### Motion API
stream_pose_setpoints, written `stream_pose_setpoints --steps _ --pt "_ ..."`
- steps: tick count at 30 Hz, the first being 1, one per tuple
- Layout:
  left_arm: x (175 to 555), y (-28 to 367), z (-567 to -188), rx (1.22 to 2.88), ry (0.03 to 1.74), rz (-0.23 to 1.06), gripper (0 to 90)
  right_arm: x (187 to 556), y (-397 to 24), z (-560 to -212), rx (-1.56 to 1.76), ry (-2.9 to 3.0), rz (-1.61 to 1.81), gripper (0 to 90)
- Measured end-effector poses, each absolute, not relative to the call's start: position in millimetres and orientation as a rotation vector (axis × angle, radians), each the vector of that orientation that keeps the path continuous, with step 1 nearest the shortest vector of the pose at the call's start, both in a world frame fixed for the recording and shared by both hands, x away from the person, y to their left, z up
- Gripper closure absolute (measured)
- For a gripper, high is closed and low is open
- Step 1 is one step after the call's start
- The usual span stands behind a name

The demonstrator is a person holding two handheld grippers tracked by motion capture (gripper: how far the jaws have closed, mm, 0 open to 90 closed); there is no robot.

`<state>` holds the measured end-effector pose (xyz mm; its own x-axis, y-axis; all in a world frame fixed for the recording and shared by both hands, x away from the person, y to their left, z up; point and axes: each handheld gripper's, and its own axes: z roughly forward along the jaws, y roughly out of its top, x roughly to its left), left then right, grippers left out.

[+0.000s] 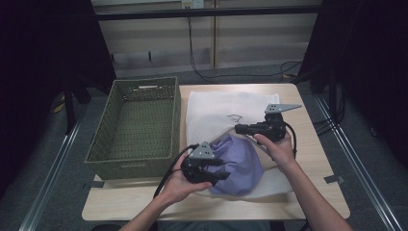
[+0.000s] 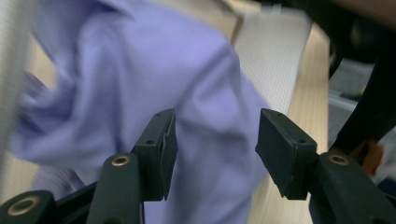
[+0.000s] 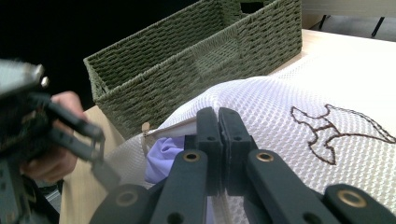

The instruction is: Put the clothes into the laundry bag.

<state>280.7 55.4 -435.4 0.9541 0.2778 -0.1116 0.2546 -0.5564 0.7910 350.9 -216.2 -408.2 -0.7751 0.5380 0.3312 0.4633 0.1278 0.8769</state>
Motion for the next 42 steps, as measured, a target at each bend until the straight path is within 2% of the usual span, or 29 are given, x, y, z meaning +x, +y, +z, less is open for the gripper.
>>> stream_pose_setpoints --steps 5,9,18,21,27,30,31,33,35,38,42 --pt "279 46 -451 2.239 0.34 0.012 38.4 349 -216 -406 1.021 2.307 1.751 88.5" --pt "278 40 -457 2.261 0.286 0.029 37.9 350 -217 -407 1.02 2.311 1.756 88.4" --pt "287 36 -473 2.28 0.335 -0.008 32.8 350 -216 -406 1.018 2.313 1.754 88.4" --pt "289 35 -478 2.273 0.367 -0.027 27.8 351 -216 -407 1.021 2.317 1.755 88.3" --pt "287 29 -490 2.324 0.363 0.017 25.6 351 -215 -407 1.017 2.318 1.751 88.3" --pt "287 26 -491 2.33 0.391 0.009 28.5 350 -215 -407 1.014 2.324 1.75 88.4" --pt "289 25 -490 2.336 0.41 0.04 38.2 350 -214 -406 1.008 2.327 1.748 88.3" --pt "292 25 -488 2.356 0.428 0.046 47.1 350 -214 -405 1.006 2.325 1.748 88.3" --pt "295 26 -488 2.356 0.434 0.051 54.1 350 -215 -405 1.004 2.325 1.75 88.4" --pt "295 27 -484 2.374 0.446 0.059 58.3 350 -215 -405 1.006 2.326 1.749 88.3" --pt "294 25 -481 2.367 0.431 0.047 71.3 350 -214 -405 1.009 2.329 1.748 88.4"
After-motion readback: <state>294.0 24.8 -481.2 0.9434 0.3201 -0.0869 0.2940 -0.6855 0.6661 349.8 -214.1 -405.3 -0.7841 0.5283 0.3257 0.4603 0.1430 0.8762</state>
